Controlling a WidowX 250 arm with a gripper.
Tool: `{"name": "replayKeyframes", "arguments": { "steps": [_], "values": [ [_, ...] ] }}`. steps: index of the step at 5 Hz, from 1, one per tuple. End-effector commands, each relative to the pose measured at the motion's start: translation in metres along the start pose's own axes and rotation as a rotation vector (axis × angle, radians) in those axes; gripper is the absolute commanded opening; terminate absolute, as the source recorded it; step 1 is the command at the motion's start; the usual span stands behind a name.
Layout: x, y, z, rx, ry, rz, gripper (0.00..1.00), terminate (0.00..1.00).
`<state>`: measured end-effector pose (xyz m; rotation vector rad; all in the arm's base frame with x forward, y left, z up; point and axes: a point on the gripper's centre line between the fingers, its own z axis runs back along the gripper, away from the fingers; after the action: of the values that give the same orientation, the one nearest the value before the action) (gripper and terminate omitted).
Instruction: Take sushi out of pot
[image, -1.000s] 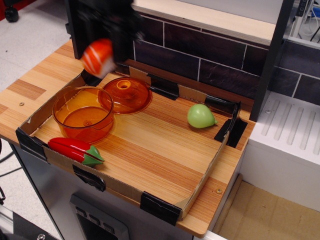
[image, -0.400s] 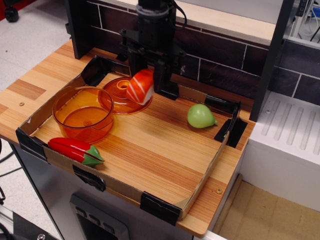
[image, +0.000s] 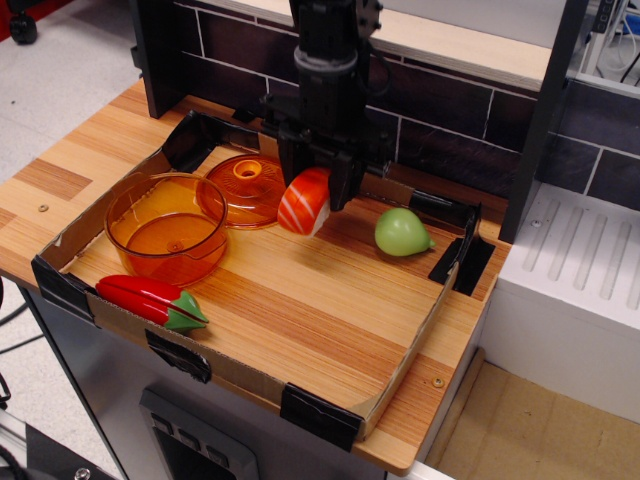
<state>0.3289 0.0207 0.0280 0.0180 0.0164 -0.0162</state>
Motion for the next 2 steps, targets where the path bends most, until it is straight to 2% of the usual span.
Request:
{"name": "replayKeyframes", "arguments": {
  "steps": [1,2],
  "values": [
    [0.013,0.0072,-0.0009,0.036,-0.027,0.012,0.0,0.0],
    [0.011,0.0115,0.004,0.03,-0.027,0.034,1.0,0.0]
  ]
}}
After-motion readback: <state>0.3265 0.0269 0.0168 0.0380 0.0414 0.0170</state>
